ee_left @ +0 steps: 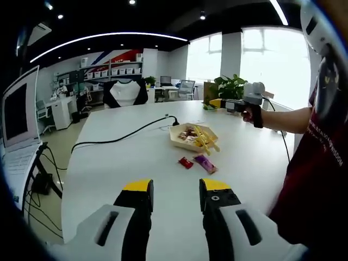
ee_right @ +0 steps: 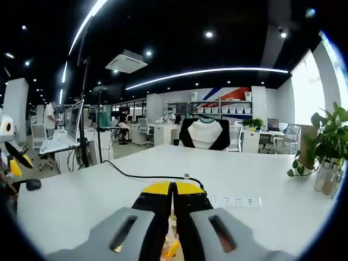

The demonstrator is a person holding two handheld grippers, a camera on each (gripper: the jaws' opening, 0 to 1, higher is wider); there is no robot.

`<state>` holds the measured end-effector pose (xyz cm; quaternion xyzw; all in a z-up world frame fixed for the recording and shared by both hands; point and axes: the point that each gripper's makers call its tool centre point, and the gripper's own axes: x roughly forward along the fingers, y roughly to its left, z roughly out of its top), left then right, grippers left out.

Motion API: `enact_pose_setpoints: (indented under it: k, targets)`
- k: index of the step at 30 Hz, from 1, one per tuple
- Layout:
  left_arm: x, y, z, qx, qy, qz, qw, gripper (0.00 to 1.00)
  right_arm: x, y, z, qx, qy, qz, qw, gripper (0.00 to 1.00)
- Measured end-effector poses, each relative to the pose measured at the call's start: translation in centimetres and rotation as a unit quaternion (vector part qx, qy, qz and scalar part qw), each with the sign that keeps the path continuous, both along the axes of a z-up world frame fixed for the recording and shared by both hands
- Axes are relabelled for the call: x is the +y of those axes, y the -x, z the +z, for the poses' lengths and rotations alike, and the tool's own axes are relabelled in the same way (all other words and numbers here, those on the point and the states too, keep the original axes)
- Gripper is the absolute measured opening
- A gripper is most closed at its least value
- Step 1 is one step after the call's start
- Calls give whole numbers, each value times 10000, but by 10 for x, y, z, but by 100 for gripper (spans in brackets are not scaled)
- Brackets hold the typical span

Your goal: Place the target food into the container with the food tongs after gripping and lifting it, then release it inside without dropping or visibly crushing the food.

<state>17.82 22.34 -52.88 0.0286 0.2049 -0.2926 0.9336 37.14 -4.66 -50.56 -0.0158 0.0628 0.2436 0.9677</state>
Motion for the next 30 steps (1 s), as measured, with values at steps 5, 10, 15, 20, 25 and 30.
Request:
enact_pose_setpoints:
  k: [5, 10, 15, 20, 25, 30]
  targets:
    - [1, 1, 0, 4, 8, 1, 10000, 36, -10, 9, -15, 275, -225, -223, 9991, 0]
    - [1, 1, -3, 35, 19, 10, 10000, 36, -15, 20, -35, 781, -608, -427, 9942, 0]
    - [-4, 0, -3, 28, 36, -51, 10000, 36, 0, 37, -65, 1631, -1043, -200, 9809, 10]
    - [-4, 0, -3, 33, 14, -70, 10000, 36, 14, 54, -109, 2348, -256, -36, 9717, 19]
    - [0, 1, -1, 33, -8, -40, 10000, 35, 32, 70, -138, 2885, 141, 198, 9572, 12]
    - [0, 2, -1, 26, -19, -28, 10000, 35, 16, 65, -155, 2967, 606, 25, 9531, 0]
